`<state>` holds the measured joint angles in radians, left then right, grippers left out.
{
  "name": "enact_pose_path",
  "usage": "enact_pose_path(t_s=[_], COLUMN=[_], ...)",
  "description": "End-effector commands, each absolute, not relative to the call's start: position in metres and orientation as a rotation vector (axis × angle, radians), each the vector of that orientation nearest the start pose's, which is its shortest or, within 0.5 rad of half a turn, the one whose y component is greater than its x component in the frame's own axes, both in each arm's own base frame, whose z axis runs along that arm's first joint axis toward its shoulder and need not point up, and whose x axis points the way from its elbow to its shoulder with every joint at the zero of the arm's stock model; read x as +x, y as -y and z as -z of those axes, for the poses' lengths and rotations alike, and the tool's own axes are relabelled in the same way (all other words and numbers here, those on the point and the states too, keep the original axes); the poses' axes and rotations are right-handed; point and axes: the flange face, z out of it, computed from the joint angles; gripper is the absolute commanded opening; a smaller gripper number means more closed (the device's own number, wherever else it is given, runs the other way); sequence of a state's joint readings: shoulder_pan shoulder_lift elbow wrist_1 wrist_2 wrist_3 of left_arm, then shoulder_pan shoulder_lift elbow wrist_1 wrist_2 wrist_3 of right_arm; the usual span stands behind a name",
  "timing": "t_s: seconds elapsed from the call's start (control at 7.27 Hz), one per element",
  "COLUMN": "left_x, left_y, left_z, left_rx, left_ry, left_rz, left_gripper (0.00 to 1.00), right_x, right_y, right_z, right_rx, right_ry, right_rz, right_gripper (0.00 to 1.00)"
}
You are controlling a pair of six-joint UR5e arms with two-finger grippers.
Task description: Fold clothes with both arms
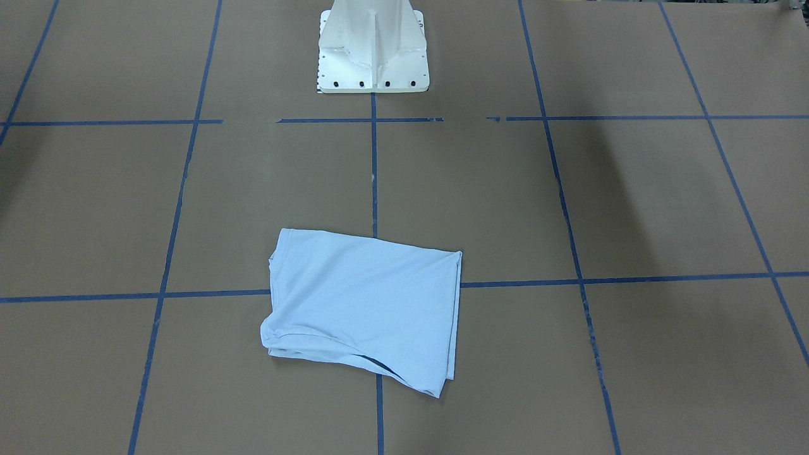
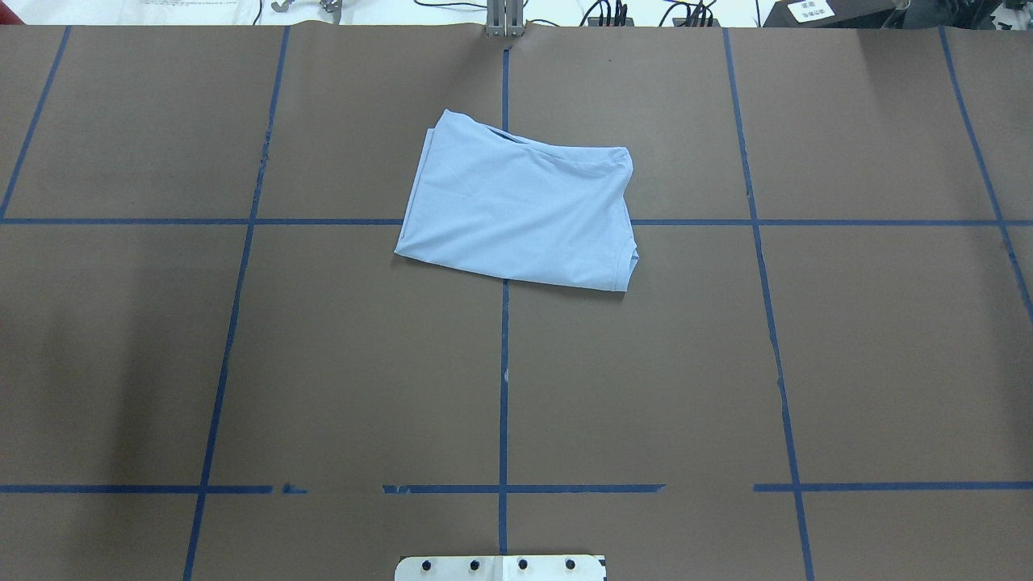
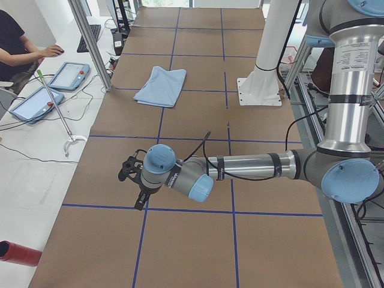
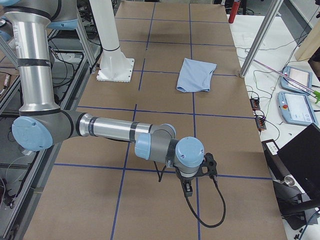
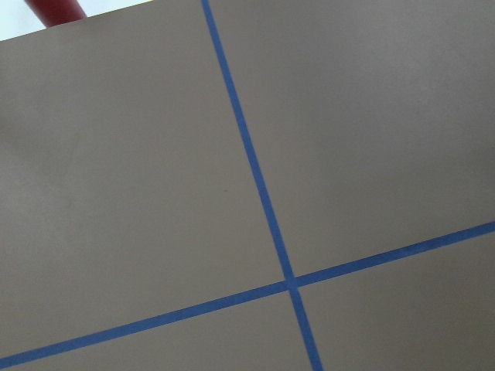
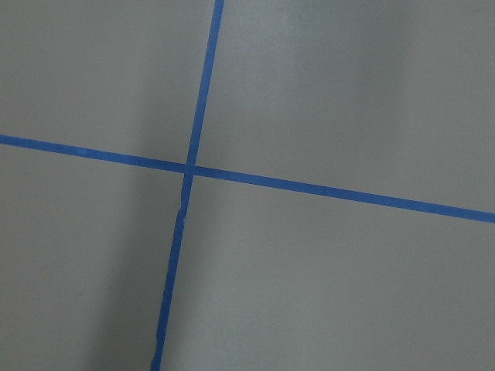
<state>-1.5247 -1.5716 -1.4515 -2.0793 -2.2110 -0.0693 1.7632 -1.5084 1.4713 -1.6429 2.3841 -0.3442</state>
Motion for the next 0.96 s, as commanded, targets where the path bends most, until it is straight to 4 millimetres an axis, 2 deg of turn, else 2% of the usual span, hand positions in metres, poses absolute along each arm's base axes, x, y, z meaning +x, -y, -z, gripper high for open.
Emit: enact_pose_path(t_s=[0.0,0.14,0.28,0.41,0.55,0.69,0.83], left_x=[-0.029,-0.029,-0.031,-0.036,-0.032,-0.031,-0.038], left_y=[0.542,0.54,0.529,0.501,0.471,0.453,0.452], left_z=[-0.661,-0.647,-0.618,-0.609,-0.615,-0.618,-0.616], left_rx=[0.193,0.166,0.126,0.123,0.127,0.119,0.129], left_ry=[-0.582,-0.585,-0.587,-0.592,-0.686,-0.748,-0.747], left_rz=[-0.136,-0.204,-0.201,-0.225,-0.289,-0.287,-0.276], left_gripper=[1.0,1.0,1.0,1.0,1.0,1.0,1.0], right_x=[0.138,0.135,0.133,0.127,0.115,0.092,0.057], right_y=[0.495,0.494,0.496,0.501,0.507,0.515,0.523], right_z=[-0.68,-0.68,-0.678,-0.672,-0.667,-0.662,-0.655], right_rx=[0.046,0.039,0.045,0.082,0.086,0.105,0.099], right_ry=[0.817,0.822,0.823,0.814,0.81,0.805,0.813], right_rz=[0.01,0.003,0.011,0.041,0.027,0.016,-0.015], right_gripper=[1.0,1.0,1.0,1.0,1.0,1.0,1.0])
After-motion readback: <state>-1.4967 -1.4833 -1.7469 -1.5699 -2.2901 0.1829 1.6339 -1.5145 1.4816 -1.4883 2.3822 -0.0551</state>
